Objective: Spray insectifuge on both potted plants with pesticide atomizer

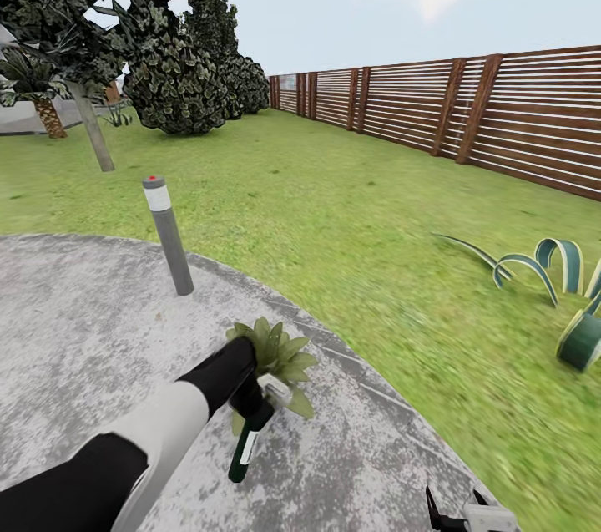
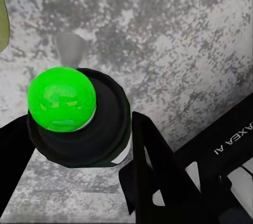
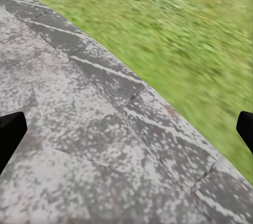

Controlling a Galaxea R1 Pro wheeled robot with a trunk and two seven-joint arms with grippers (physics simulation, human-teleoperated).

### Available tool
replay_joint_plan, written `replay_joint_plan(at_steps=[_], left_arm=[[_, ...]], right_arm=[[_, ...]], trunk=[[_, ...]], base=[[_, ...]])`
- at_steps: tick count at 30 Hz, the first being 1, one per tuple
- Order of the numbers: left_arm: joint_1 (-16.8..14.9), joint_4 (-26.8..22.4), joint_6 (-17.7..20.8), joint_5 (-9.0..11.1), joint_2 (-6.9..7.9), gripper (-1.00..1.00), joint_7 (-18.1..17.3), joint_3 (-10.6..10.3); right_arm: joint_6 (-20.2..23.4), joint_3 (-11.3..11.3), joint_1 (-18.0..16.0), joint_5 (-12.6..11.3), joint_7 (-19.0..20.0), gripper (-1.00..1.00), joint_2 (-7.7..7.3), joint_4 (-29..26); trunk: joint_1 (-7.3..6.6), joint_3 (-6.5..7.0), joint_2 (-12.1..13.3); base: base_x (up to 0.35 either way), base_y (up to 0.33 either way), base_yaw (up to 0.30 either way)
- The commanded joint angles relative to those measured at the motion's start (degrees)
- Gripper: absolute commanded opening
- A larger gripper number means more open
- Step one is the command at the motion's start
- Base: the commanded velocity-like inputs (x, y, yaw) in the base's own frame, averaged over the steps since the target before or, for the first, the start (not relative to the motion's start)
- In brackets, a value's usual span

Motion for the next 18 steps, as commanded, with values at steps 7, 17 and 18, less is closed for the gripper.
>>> replay_joint_plan(at_steps=[7, 17, 18], left_arm=[[2.4, -0.1, 0.0, -0.7, 0.47, -1.00, -0.4, 0.1], [2.2, -1.2, 0.4, -0.8, -0.38, -1.00, -0.4, 0.0], [2.1, -1.3, 0.4, -0.7, -0.49, -1.00, -0.4, 0.0]], right_arm=[[-0.2, -0.5, 0.0, 0.3, 0.3, 1.00, 0.01, 0.0], [-0.2, -0.5, 0.0, 0.3, 0.3, 1.00, 0.01, 0.0], [-0.2, -0.5, 0.0, 0.3, 0.3, 1.00, 0.01, 0.0]], trunk=[[-0.01, -0.05, 0.0], [-0.01, -0.05, 0.0], [-0.01, -0.05, 0.0]], base=[[0.000, 0.000, 0.000], [0.104, 0.000, 0.000], [0.014, 0.000, 0.000]])
